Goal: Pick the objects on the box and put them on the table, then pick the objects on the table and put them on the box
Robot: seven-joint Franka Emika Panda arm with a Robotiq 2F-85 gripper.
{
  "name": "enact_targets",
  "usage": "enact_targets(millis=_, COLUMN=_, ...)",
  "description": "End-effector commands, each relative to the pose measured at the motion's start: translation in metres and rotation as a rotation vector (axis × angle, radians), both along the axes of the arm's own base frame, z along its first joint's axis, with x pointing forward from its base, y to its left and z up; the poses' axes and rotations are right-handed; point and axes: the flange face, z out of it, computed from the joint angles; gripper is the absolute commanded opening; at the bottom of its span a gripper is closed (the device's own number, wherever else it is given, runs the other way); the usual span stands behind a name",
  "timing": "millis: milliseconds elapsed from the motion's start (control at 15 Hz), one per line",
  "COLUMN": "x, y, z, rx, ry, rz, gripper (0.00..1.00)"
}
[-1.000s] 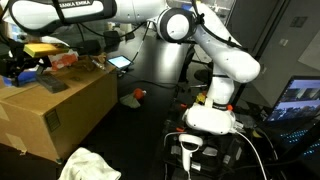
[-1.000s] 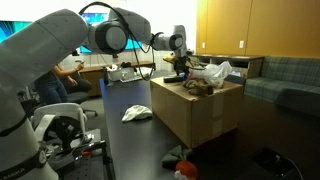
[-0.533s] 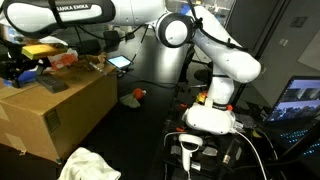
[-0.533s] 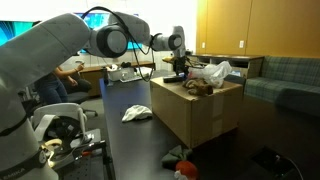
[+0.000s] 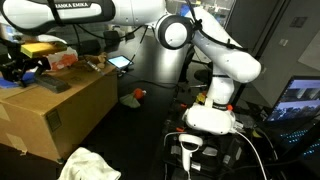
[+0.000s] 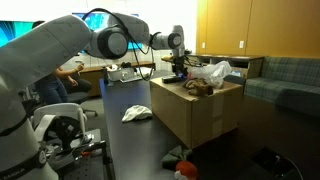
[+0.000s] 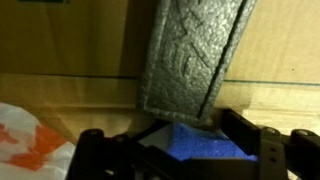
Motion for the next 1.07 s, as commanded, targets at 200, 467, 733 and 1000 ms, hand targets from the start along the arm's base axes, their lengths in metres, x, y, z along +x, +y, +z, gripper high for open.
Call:
enact_targets(millis=200, x=-0.006, y=-0.005, z=-0.009, rx=-0.092, ry=0.074, rz=0.049, gripper=0.12)
enact_targets(millis=467, x=-0.016, y=-0.005, z=-0.006, rx=-0.142, ry=0.126, rz=0.131, gripper=0.1)
enact_targets(millis=733, x=-0.025, y=-0.002, z=0.009, rx=-0.182, ry=0.151, rz=0.237, gripper=0.12)
enact_targets(millis=1000, x=-0.033, y=0.007, z=0.042, rx=-0.205, ry=0.11, rz=0.323, gripper=0.11)
